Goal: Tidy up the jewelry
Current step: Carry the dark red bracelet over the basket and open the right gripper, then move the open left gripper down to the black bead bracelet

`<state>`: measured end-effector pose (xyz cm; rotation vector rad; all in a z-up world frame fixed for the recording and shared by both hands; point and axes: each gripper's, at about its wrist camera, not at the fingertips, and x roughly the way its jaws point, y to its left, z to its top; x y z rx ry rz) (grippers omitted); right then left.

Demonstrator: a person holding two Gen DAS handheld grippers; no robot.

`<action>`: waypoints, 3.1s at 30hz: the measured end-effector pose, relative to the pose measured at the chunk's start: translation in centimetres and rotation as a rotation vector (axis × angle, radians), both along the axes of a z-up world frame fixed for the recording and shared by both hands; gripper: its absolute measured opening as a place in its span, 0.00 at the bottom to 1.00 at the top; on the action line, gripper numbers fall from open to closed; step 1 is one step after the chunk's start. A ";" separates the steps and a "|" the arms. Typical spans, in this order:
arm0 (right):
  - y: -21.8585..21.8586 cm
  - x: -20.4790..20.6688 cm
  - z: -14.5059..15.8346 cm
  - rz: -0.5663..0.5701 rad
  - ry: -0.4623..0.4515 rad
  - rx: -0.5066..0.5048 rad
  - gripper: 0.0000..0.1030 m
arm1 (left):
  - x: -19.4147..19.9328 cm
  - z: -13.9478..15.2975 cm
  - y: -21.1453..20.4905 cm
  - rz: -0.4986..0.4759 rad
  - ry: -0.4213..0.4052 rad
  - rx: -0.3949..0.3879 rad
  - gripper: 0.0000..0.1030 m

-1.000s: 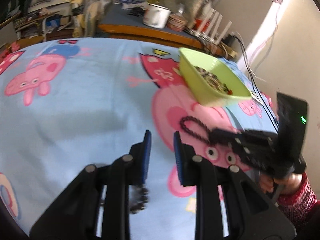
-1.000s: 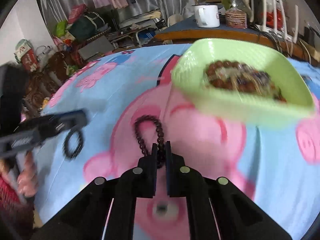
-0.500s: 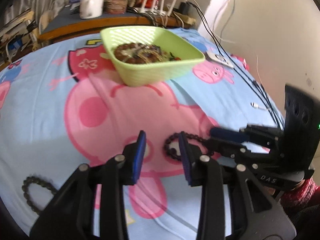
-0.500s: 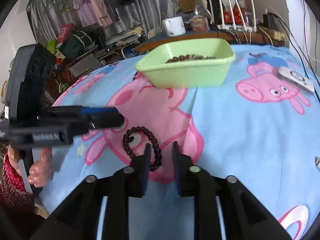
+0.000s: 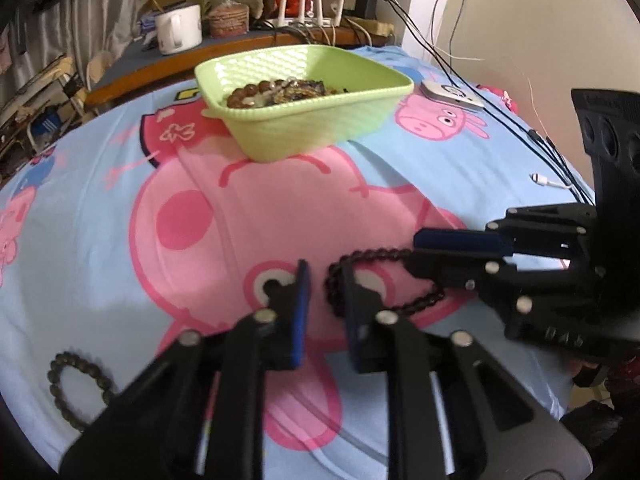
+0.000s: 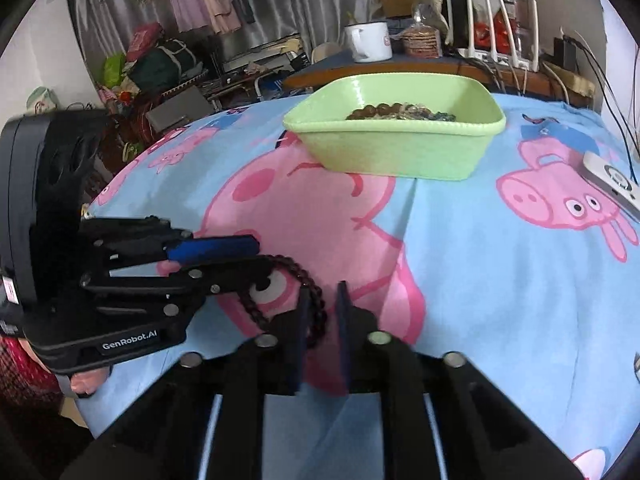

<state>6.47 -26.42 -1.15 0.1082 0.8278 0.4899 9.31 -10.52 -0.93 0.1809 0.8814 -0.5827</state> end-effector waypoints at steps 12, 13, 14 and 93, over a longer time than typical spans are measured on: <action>-0.1 1.4 6.4 -0.019 -0.171 0.053 0.00 | 2.1 4.2 0.5 0.030 -0.066 -0.072 0.06; -0.2 1.8 7.1 -0.023 -0.188 0.058 0.00 | 2.6 5.1 0.5 0.034 -0.085 -0.079 0.06; -0.2 2.2 7.7 -0.027 -0.205 0.060 0.00 | 2.9 5.7 0.5 0.038 -0.098 -0.084 0.06; 2.8 3.0 4.3 -0.122 -0.145 0.113 0.00 | 3.8 6.0 9.4 0.445 -0.237 0.027 0.25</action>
